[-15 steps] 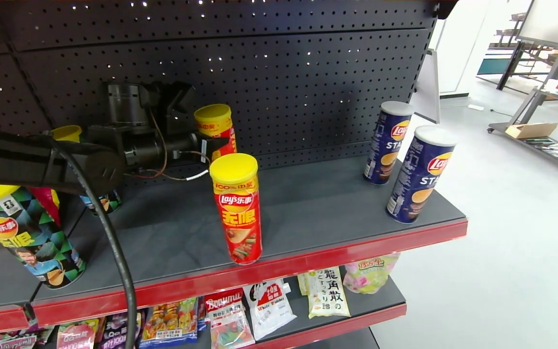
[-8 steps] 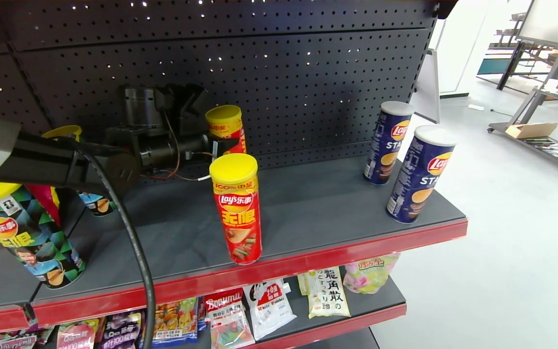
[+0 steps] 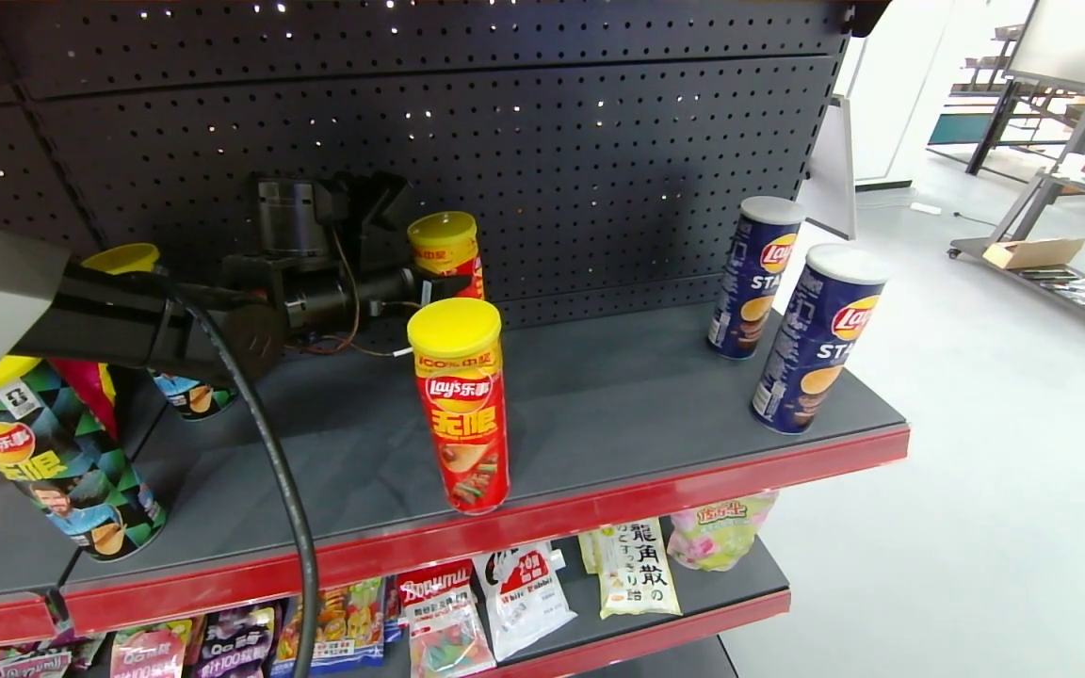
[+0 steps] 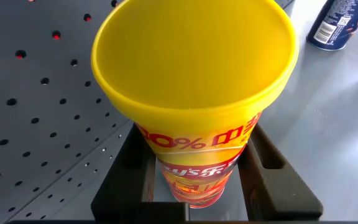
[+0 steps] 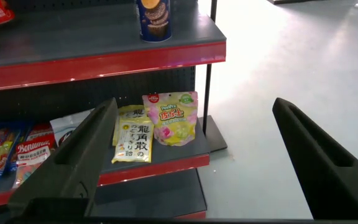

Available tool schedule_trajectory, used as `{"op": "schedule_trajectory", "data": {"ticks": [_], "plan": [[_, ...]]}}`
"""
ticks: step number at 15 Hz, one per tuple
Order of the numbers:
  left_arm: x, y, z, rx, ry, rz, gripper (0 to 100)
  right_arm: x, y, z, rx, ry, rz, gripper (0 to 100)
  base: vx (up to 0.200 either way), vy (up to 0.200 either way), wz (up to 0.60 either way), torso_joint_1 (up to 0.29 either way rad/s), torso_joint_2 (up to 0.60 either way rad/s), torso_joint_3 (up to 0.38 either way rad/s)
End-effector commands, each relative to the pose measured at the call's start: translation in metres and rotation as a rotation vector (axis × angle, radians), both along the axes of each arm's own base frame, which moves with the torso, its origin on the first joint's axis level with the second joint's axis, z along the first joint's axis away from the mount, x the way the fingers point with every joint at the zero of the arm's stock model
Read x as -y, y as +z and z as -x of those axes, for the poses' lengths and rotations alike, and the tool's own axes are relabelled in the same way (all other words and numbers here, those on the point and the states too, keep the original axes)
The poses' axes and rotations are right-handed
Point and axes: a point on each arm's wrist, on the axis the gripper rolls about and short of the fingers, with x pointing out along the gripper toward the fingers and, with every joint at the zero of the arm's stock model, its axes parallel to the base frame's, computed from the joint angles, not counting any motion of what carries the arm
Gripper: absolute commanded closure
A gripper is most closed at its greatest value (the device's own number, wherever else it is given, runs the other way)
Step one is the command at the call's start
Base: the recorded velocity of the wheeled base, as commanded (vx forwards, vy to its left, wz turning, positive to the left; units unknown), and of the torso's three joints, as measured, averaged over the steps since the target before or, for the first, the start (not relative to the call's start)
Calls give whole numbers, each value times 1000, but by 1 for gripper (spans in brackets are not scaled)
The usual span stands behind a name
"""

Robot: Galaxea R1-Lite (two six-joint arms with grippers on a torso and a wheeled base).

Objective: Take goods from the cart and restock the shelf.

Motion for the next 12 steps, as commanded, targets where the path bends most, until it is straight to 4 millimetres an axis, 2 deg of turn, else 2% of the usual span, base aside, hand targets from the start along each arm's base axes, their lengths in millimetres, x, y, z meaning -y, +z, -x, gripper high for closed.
{"op": "schedule_trajectory", "data": {"ticks": [1, 12], "plan": [[0, 0, 1, -7, 0, -2, 100, 0, 0, 0, -2, 0, 0, 0, 0, 0, 0, 0, 0, 0], [1, -2, 0, -9, -6, -2, 100, 0, 0, 0, -2, 0, 0, 0, 0, 0, 0, 0, 0, 0]]}}
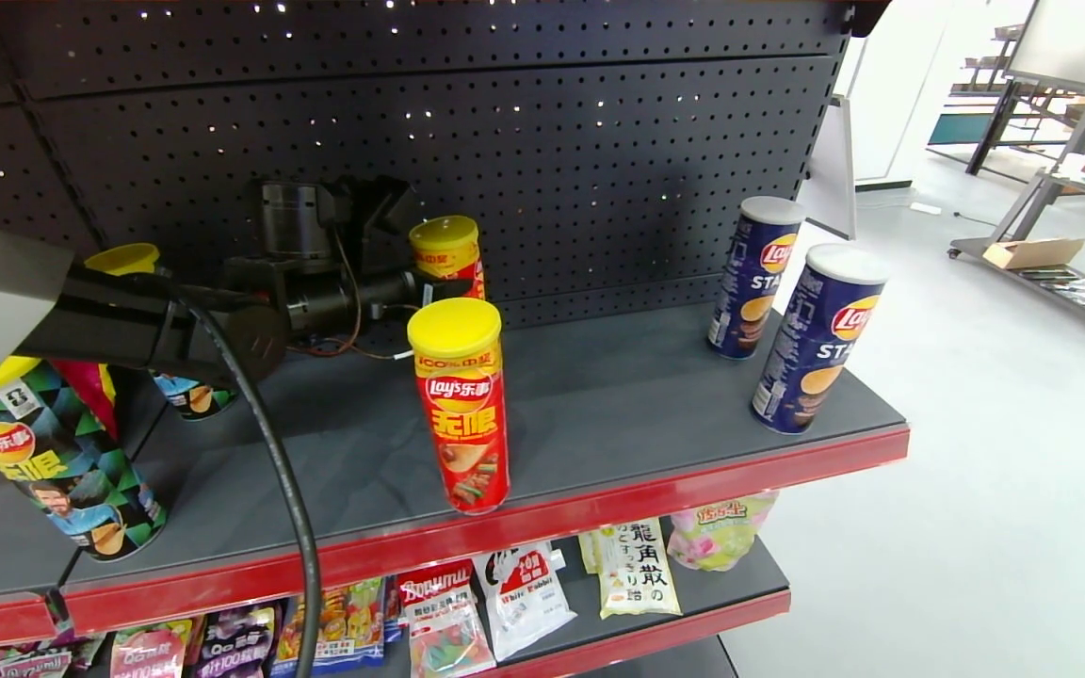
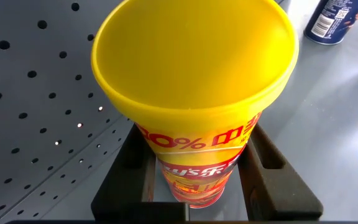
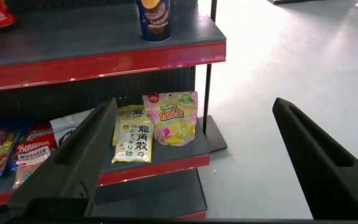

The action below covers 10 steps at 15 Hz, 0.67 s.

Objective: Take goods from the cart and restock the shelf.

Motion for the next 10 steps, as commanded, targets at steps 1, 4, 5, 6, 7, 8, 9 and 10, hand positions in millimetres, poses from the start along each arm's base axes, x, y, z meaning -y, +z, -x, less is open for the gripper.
{"op": "schedule_trajectory", "data": {"ticks": [1, 4, 5, 6, 7, 8, 9, 10], "plan": [[0, 0, 0, 0, 0, 1, 100, 0, 0, 0, -2, 1, 0, 0, 0, 0, 0, 0, 0, 0], [1, -3, -3, 6, -1, 1, 100, 0, 0, 0, -2, 1, 0, 0, 0, 0, 0, 0, 0, 0], [1, -3, -3, 7, 0, 3, 100, 0, 0, 0, -2, 1, 0, 0, 0, 0, 0, 0, 0, 0], [1, -4, -4, 6, -1, 1, 100, 0, 0, 0, -2, 1, 0, 0, 0, 0, 0, 0, 0, 0], [1, -5, -4, 3, 0, 1, 100, 0, 0, 0, -2, 1, 0, 0, 0, 0, 0, 0, 0, 0], [1, -5, -4, 2, -1, 0, 100, 0, 0, 0, -2, 1, 0, 0, 0, 0, 0, 0, 0, 0], [1, -7, -3, -4, -1, -2, 100, 0, 0, 0, -2, 1, 2, 0, 0, 0, 0, 0, 0, 0], [1, -7, -3, -5, -1, -3, 100, 0, 0, 0, -2, 1, 0, 0, 0, 0, 0, 0, 0, 0]]}}
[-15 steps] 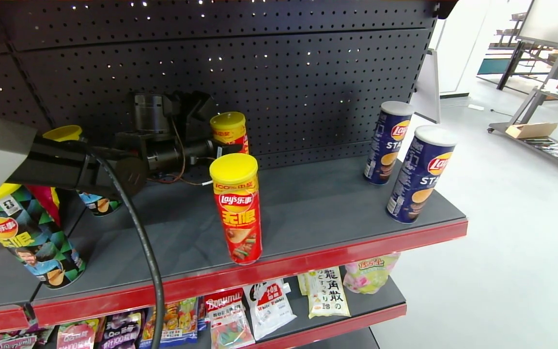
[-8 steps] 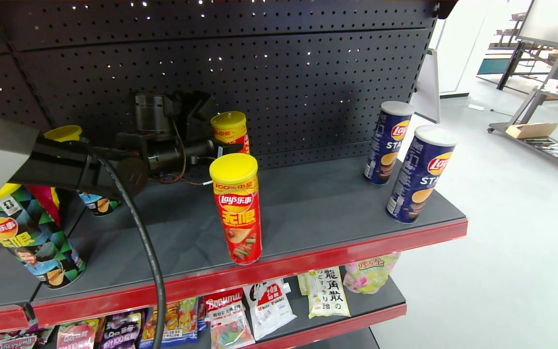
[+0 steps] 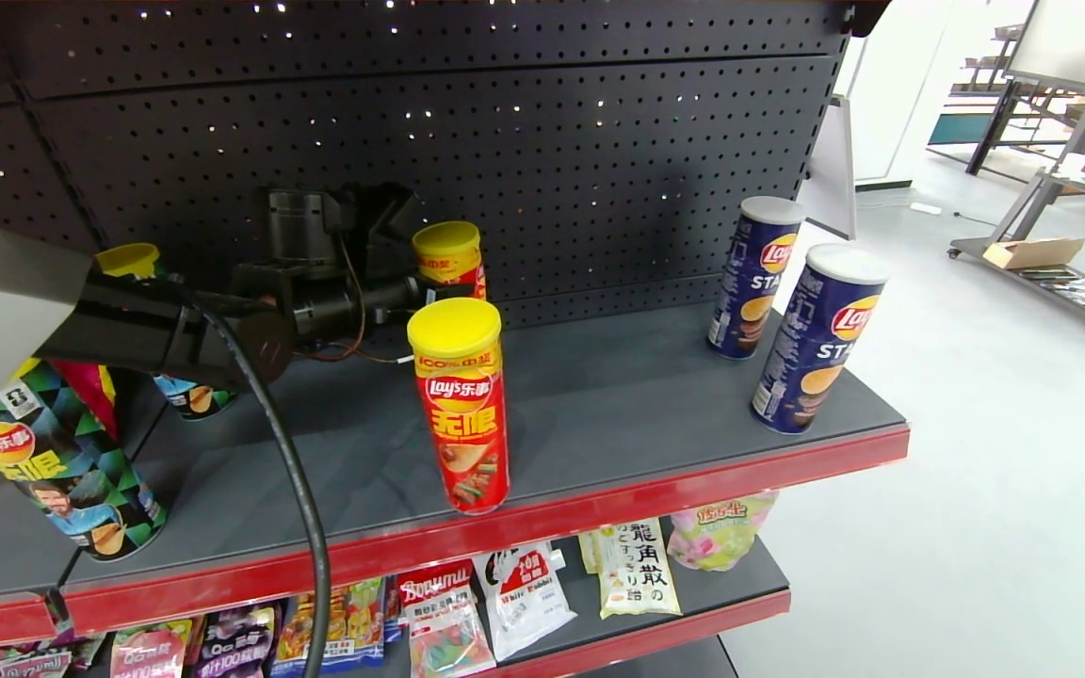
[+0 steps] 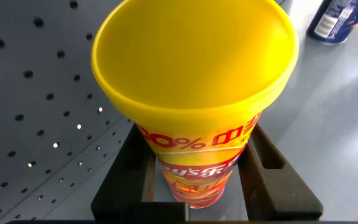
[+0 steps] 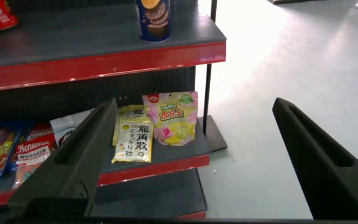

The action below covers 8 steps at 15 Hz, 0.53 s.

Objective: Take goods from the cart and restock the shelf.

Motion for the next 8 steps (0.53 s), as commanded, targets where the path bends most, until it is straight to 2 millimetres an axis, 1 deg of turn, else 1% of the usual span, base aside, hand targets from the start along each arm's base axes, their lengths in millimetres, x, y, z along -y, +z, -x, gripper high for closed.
{"op": "schedule_trajectory", "data": {"ticks": [1, 2, 3, 5, 8], "plan": [[0, -1, 0, -3, -1, -1, 100, 0, 0, 0, -2, -1, 0, 0, 0, 0, 0, 0, 0, 0], [0, -1, 1, -5, 1, -2, 100, 0, 0, 0, -2, 1, 0, 0, 0, 0, 0, 0, 0, 0], [1, -1, 1, -4, -1, -3, 0, 0, 0, 0, -2, 2, 0, 0, 0, 0, 0, 0, 0, 0], [4, 0, 3, -3, -10, -2, 0, 0, 0, 0, -2, 1, 0, 0, 0, 0, 0, 0, 0, 0], [3, 3, 6, -3, -6, 2, 0, 0, 0, 0, -2, 1, 0, 0, 0, 0, 0, 0, 0, 0]]}}
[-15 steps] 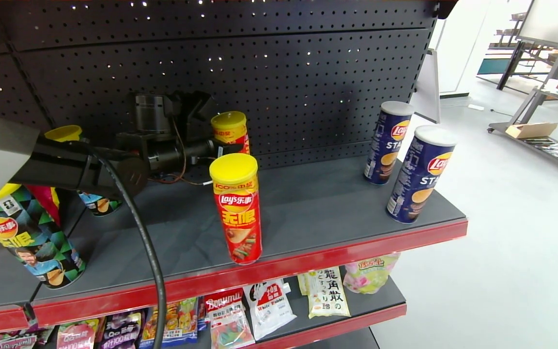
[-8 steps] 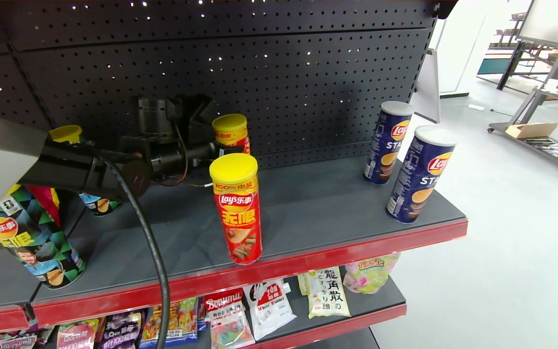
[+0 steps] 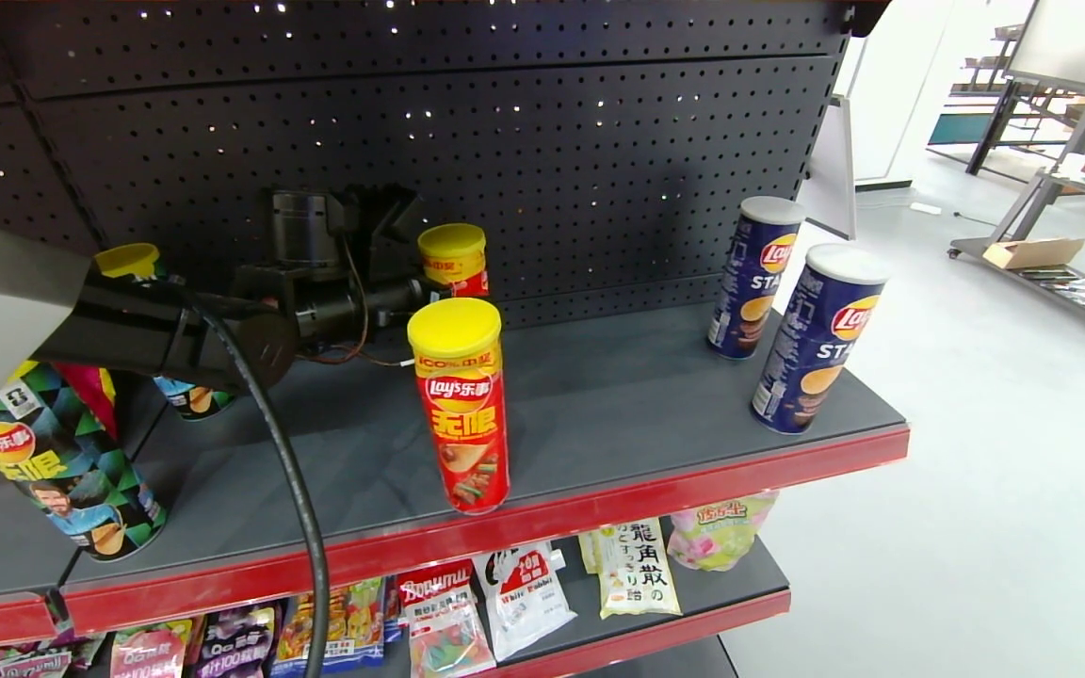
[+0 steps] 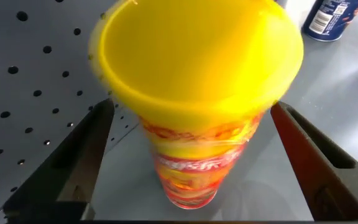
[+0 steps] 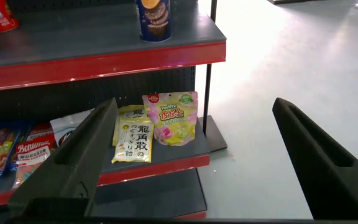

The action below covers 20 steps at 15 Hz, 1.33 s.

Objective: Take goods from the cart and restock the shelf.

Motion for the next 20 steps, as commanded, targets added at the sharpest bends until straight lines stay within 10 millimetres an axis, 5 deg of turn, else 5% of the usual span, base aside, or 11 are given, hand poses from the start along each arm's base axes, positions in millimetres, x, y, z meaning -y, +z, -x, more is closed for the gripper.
{"op": "schedule_trajectory", "data": {"ticks": [1, 9, 14, 19, 20], "plan": [[-2, 5, 5, 6, 3, 3, 0, 0, 0, 0, -2, 1, 0, 0, 0, 0, 0, 0, 0, 0], [-20, 13, 40, -12, 66, -15, 0, 0, 0, 0, -2, 1, 0, 0, 0, 0, 0, 0, 0, 0], [-42, 11, 79, -61, 95, -32, 0, 0, 0, 0, -2, 1, 0, 0, 0, 0, 0, 0, 0, 0], [-83, 22, 159, -54, 188, -44, 0, 0, 0, 0, -2, 1, 0, 0, 0, 0, 0, 0, 0, 0], [-94, 23, 199, -48, 227, -67, 0, 0, 0, 0, -2, 1, 0, 0, 0, 0, 0, 0, 0, 0]]}}
